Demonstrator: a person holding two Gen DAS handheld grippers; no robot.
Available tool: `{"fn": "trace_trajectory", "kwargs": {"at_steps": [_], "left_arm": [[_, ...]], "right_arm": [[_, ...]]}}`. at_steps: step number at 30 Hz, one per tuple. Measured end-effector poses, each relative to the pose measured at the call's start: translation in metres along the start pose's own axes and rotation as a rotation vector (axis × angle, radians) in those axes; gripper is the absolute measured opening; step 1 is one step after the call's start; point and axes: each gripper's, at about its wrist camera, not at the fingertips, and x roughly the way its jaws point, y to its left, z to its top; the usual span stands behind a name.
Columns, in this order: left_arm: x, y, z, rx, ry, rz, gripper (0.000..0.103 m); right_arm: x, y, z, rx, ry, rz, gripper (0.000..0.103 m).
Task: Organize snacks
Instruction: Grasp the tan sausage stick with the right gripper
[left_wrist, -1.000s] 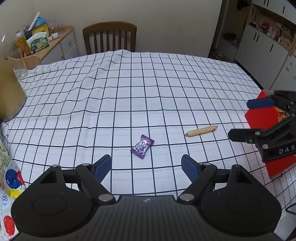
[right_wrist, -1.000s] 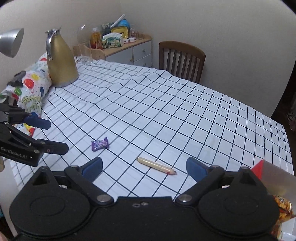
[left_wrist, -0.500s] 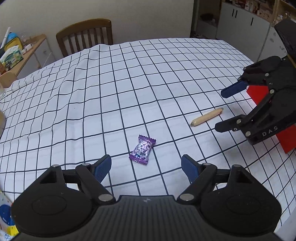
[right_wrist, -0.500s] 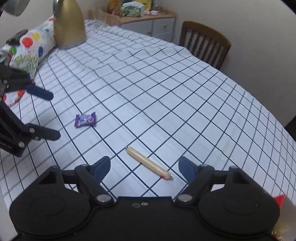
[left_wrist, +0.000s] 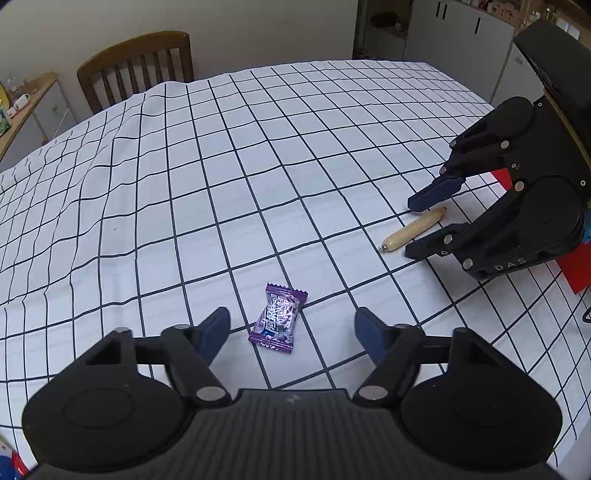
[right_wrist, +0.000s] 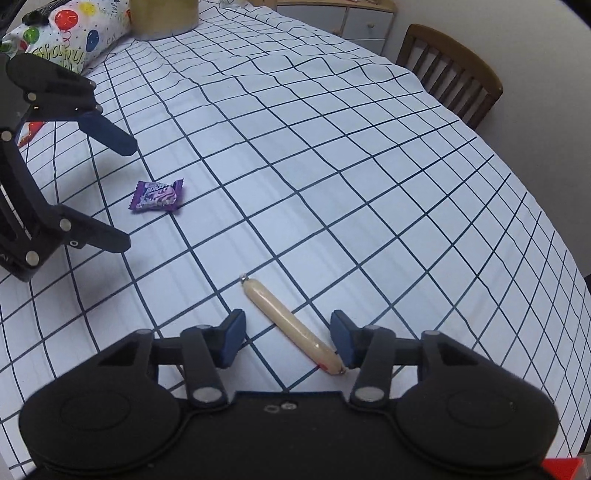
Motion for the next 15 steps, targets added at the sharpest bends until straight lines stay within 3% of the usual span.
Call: {"fn": "trace_trajectory", "kwargs": {"at_steps": [11, 13, 15], "left_arm": [[0.008, 0.005, 0.003, -0.009, 0.006, -0.030, 0.062], [0.010, 0.004, 0.003, -0.001, 0.013, -0.045, 0.051], [0.013, 0.003, 0.003, 0.005, 0.019, -0.051, 0.050]], "right_arm": [[0.000, 0.003, 0.001, 0.040, 0.006, 0.038, 0.019], [-0.002, 0.006, -0.002, 0.047, 0.000, 0.029, 0.015], [-0.003, 0.008, -0.005, 0.078, -0.005, 0.021, 0.012]]}}
